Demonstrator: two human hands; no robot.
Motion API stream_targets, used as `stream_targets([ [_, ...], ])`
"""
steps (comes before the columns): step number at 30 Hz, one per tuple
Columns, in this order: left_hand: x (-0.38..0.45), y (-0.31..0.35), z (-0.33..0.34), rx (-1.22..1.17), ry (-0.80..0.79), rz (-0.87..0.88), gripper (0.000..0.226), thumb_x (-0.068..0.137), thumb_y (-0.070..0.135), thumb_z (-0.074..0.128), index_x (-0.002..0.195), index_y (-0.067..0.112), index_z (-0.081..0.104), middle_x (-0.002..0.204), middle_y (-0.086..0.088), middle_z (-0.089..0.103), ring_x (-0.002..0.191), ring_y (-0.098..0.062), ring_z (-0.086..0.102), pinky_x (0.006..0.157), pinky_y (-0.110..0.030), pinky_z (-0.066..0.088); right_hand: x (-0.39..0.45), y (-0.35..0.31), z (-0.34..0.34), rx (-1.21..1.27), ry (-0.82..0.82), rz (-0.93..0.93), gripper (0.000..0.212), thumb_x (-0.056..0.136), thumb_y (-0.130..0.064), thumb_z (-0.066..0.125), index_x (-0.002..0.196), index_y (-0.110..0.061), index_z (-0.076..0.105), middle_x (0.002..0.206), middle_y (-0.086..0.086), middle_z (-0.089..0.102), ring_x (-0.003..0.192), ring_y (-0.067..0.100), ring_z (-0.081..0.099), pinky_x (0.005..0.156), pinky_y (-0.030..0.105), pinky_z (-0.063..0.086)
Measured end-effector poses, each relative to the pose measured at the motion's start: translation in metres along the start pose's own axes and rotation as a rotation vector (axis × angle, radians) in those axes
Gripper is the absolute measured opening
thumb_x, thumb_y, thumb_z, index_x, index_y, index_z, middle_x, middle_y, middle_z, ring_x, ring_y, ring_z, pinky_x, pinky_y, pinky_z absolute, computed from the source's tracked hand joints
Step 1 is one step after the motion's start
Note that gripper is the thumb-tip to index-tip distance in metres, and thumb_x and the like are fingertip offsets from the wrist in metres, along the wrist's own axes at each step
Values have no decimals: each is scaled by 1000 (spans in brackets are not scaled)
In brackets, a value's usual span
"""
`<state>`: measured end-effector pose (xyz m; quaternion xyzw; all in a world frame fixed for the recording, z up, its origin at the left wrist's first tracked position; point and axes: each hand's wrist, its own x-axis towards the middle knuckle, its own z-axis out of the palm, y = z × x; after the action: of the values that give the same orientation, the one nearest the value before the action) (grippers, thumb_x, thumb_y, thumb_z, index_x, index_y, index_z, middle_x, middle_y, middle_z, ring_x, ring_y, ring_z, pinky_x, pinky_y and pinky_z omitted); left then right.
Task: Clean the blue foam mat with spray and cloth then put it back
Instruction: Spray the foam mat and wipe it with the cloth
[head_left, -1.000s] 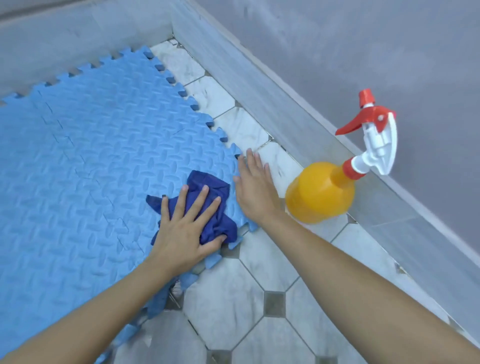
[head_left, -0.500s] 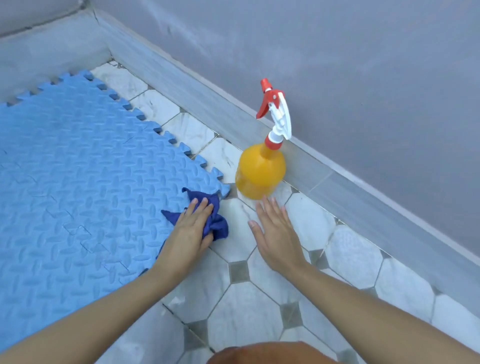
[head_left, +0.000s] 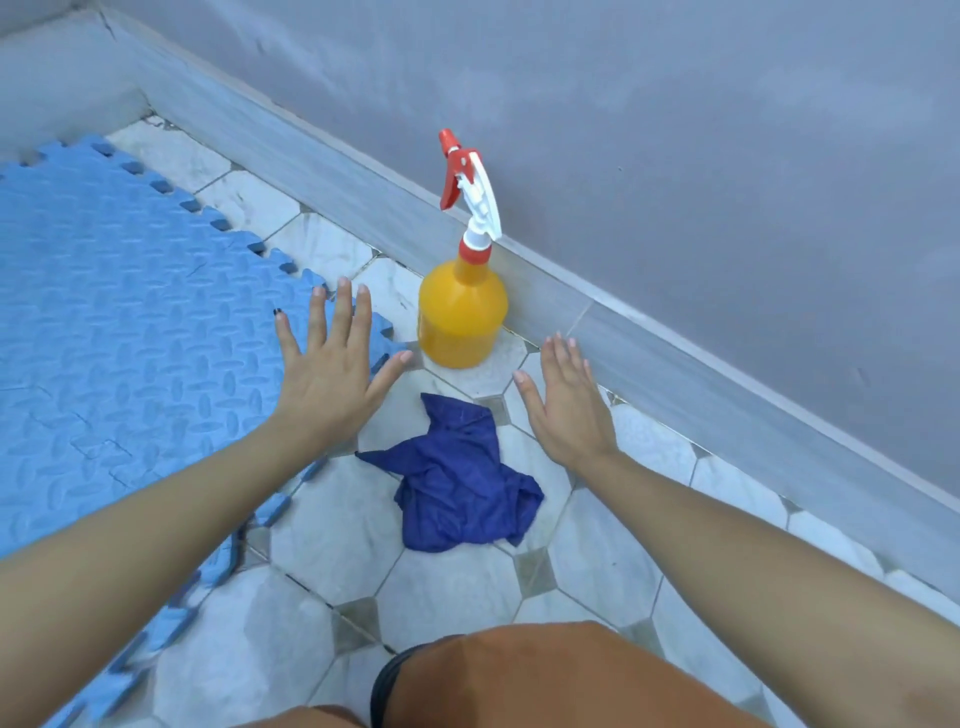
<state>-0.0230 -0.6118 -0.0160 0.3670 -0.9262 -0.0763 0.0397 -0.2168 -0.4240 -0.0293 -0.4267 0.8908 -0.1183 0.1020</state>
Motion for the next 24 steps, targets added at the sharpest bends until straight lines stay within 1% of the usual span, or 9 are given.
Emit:
stream_targets([
  [2, -2, -8, -4, 15, 19, -16, 89, 87, 70, 6, 153, 11, 3, 161, -9, 2, 147, -33, 1, 110, -66, 5, -6, -17, 0, 36, -6, -83, 77, 97, -59, 15, 155, -9, 14, 163, 5, 10, 150, 15, 0, 122, 29, 2],
  [4, -5, -20, -9, 25, 30, -50, 88, 88, 70, 7, 153, 12, 2, 161, -9, 2, 148, -33, 1, 110, -66, 4, -18, -39, 2, 73, -15, -205, 82, 93, -63, 10, 154, -9, 15, 163, 4, 12, 149, 10, 0, 121, 26, 2],
  [6, -7, -35, -17, 37, 42, -96, 87, 89, 71, 8, 153, 14, -1, 162, -8, -1, 148, -32, -2, 110, -66, 2, -26, -66, 5, 99, -46, -321, 80, 93, -62, 12, 154, -11, 17, 162, 2, 13, 146, 5, -2, 121, 27, 7],
  [8, -7, -54, -25, 49, 66, -144, 85, 91, 71, 12, 153, 16, -3, 162, -8, -3, 148, -32, -3, 110, -66, 1, -19, -93, 6, 105, -52, -432, 78, 95, -61, 16, 153, -9, 19, 162, 4, 17, 148, 9, 0, 122, 33, 12],
  [10, -8, -75, -36, 51, 96, -211, 84, 91, 69, 16, 153, 16, -3, 162, -8, -3, 148, -32, -4, 110, -66, 0, 3, -119, 2, 96, -42, -511, 80, 96, -61, 20, 153, -6, 19, 162, 8, 17, 150, 16, 4, 123, 35, 10],
  [14, -13, -121, -66, 51, 170, -348, 84, 91, 69, 17, 153, 16, -2, 161, -9, -3, 147, -33, -5, 110, -67, -2, 67, -163, -16, 32, 19, -549, 78, 98, -59, 24, 155, -7, 11, 163, 10, 6, 151, 19, -1, 123, 37, 4],
  [18, -26, -172, -97, 39, 274, -513, 83, 91, 68, 19, 153, 17, -3, 161, -8, -4, 147, -31, -5, 110, -65, -4, 115, -200, -30, 19, 95, -553, 72, 98, -61, 23, 156, -20, 10, 164, 9, 3, 151, 24, -2, 122, 48, 2],
  [21, -48, -217, -111, 42, 330, -665, 85, 90, 69, 21, 153, 18, -3, 162, -7, -3, 148, -31, -5, 111, -65, -3, 138, -232, -23, -12, 90, -566, 72, 96, -65, 21, 156, -28, 8, 164, 8, 1, 151, 28, -3, 119, 55, 4],
  [24, -77, -263, -118, 37, 330, -820, 91, 86, 75, 24, 153, 21, -5, 161, -7, -5, 147, -32, -4, 109, -68, 0, 155, -270, -6, -27, 62, -591, 76, 92, -71, 21, 155, -31, 8, 164, 8, 0, 150, 30, -3, 116, 59, 6],
])
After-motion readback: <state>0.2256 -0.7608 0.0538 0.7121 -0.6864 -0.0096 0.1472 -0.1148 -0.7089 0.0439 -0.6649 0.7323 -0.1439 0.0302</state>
